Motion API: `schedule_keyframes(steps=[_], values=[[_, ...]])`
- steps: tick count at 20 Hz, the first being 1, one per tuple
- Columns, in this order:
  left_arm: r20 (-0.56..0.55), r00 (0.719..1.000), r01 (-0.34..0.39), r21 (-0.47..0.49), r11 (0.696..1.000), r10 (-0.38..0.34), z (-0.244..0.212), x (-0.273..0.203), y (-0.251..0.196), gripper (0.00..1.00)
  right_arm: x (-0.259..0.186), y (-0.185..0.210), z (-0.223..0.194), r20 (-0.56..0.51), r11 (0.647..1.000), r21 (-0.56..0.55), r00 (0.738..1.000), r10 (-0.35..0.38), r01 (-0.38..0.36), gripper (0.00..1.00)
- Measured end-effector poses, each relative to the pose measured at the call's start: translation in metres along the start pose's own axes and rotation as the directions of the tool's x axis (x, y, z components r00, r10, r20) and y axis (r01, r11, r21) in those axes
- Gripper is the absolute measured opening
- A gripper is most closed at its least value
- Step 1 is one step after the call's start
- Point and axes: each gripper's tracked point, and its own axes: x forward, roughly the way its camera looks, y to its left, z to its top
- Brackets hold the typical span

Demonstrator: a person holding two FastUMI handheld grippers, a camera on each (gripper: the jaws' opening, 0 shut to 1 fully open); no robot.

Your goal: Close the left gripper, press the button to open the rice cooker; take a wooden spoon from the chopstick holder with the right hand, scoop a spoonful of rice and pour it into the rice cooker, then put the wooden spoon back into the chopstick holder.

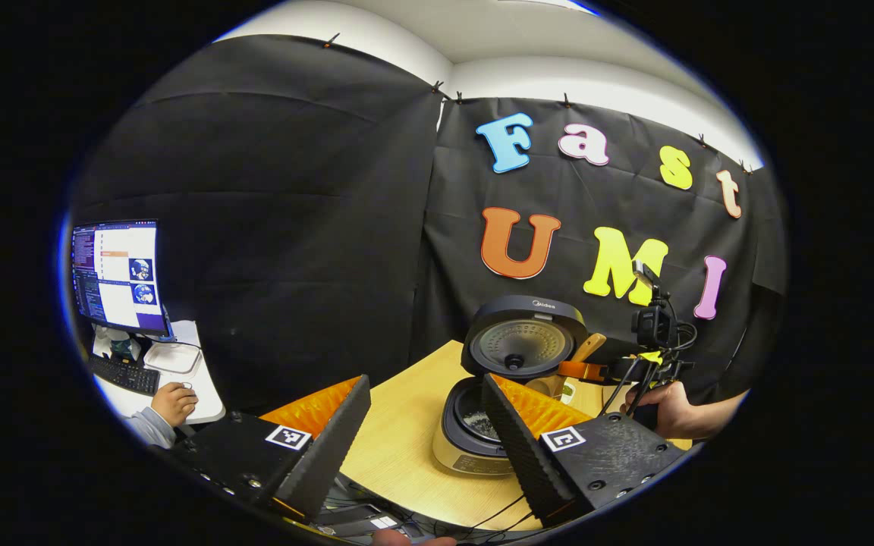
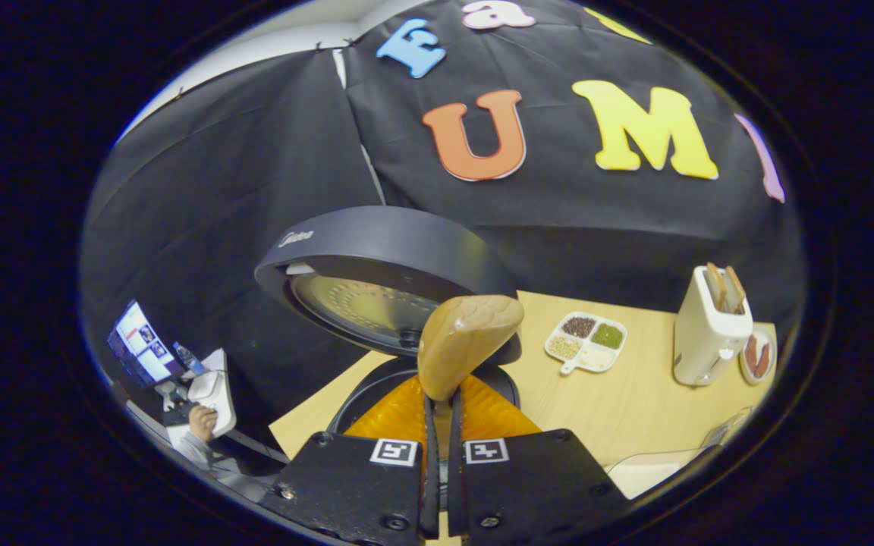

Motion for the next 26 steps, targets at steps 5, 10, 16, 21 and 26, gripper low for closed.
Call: schedule_keyframes(steps=[5, 10, 16, 21, 26], values=[[0.002, 1.000, 0.000, -0.001, 1.000, 0.000, 0.001, 0.001, -0.003, 0.95, -0.001, 0.015, 0.008, 0.049, 0.976, -0.219, 0.999, 0.016, -0.005, 0.10], [0.001, 1.000, 0.005, 0.001, 1.000, -0.005, 0.000, 0.003, -0.008, 0.95, -0.009, 0.029, 0.017, 0.144, 0.888, -0.457, 0.989, 0.025, 0.044, 0.10], [-0.001, 1.000, 0.020, 0.016, 1.000, -0.020, -0.001, 0.004, -0.018, 0.95, -0.017, 0.032, 0.022, 0.150, 0.889, -0.457, 0.987, 0.062, 0.014, 0.10], [-0.003, 0.999, 0.050, 0.022, 0.999, -0.050, -0.002, 0.009, -0.030, 0.95, -0.038, 0.026, 0.026, 0.128, 0.966, -0.251, 0.987, 0.094, -0.059, 0.09], [0.003, 0.993, 0.117, 0.015, 0.993, -0.117, -0.001, 0.020, -0.048, 0.95, -0.073, 0.007, 0.031, 0.116, 0.994, 0.005, 0.987, 0.109, -0.110, 0.10]])
